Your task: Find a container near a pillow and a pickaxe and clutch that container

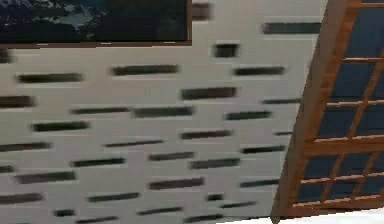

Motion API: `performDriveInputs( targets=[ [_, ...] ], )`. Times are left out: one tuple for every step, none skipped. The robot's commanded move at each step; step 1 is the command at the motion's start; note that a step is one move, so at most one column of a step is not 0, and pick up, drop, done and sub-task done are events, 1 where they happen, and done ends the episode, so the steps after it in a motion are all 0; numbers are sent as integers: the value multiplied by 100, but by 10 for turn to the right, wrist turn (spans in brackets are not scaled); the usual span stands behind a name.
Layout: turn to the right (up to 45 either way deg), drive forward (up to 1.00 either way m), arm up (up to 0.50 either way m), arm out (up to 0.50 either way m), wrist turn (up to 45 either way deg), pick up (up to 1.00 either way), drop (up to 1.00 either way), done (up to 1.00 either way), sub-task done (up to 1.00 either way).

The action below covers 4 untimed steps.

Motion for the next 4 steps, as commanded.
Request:
performDriveInputs(
  targets=[
    [-450, 0, 0, 0, 0, 0, 0, 0, 0],
    [-30, 0, 0, 0, 0, 0, 0, 0, 0],
    [0, 30, 0, 0, 0, 0, 0, 0, 0],
    [-450, 0, 0, 0, 0, 0, 0, 0, 0]
  ],
)
